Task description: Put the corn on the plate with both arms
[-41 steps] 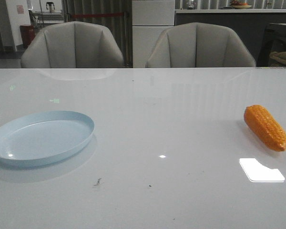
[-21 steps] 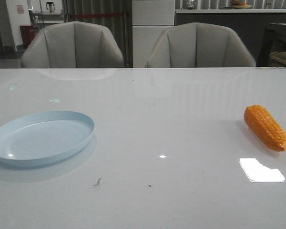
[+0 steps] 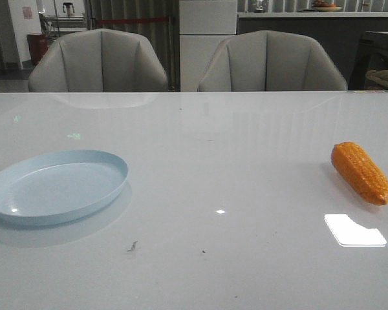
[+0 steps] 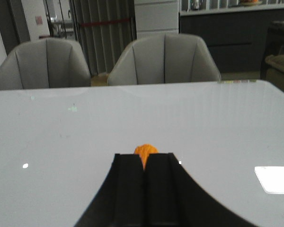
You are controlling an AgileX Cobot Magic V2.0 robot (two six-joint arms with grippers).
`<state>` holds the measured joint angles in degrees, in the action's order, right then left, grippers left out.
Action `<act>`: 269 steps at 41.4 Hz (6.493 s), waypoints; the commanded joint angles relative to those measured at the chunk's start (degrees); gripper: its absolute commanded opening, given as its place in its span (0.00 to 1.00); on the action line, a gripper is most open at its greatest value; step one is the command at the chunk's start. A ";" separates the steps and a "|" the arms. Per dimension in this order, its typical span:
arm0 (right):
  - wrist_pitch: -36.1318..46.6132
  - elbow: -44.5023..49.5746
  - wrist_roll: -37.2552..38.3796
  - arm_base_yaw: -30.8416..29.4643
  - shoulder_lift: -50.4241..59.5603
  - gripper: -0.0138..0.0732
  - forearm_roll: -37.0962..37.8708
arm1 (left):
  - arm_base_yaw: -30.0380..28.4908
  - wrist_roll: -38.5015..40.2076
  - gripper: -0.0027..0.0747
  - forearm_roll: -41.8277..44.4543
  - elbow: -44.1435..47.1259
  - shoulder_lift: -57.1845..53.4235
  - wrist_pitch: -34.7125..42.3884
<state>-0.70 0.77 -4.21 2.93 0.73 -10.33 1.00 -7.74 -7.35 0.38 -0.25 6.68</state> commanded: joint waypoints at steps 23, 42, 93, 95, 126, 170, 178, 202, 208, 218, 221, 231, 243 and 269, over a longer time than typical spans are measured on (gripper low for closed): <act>-3.51 -38.06 -0.25 0.19 -18.06 0.22 5.44 | -0.02 0.18 0.15 9.01 -32.19 15.96 -1.18; -11.06 -42.54 -0.25 0.19 -42.09 0.22 5.44 | -0.02 0.18 0.15 9.37 -36.78 38.62 -6.68; -19.60 -42.54 -1.49 0.30 -56.62 0.43 0.83 | -0.02 0.18 0.49 11.25 -36.78 55.20 -6.68; -19.53 -42.54 -2.05 0.30 -56.62 0.55 1.33 | -0.02 0.18 0.49 11.12 -36.78 55.20 -6.68; -18.09 -42.54 -2.68 0.30 -58.18 0.84 1.49 | -0.02 0.18 0.49 5.06 -53.96 71.77 -28.91; -22.62 -42.54 -2.62 0.30 -58.18 0.84 -3.17 | 5.05 -2.96 0.49 2.04 -86.42 113.50 -58.83; -22.93 -42.54 -2.62 0.30 -58.18 0.84 -3.17 | 5.15 -2.96 0.49 2.36 -86.42 114.73 -57.97; -22.92 -42.54 -2.62 0.30 -58.18 0.84 -3.12 | 5.15 -2.96 0.14 2.51 -86.42 116.99 -58.23; -23.11 -42.54 -2.62 0.30 -58.18 0.84 -3.12 | 5.15 -2.96 0.15 2.64 -86.42 116.99 -58.36; -23.74 -42.54 -2.62 0.30 -58.18 0.84 -3.12 | 5.15 -2.85 0.15 2.64 -89.10 116.88 -62.15; -23.79 -42.54 -2.62 0.30 -58.18 0.84 -3.12 | 5.15 -2.85 0.15 2.64 -91.79 116.78 -64.17; -23.90 -42.54 -2.62 0.30 -58.18 0.84 -3.12 | 5.15 -2.85 0.15 -0.57 -103.66 116.78 -71.67; -23.95 -42.54 -2.62 0.30 -58.18 0.84 -3.12 | 5.56 -2.96 0.15 -17.82 -113.94 116.78 -74.04; -24.24 -42.54 -2.62 0.30 -58.18 0.84 -3.12 | 19.82 -2.53 0.16 -17.78 -114.55 121.34 -73.22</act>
<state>-27.97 -39.75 -6.59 3.29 -57.96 -12.77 19.34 -10.83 -24.27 -112.22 122.80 -67.39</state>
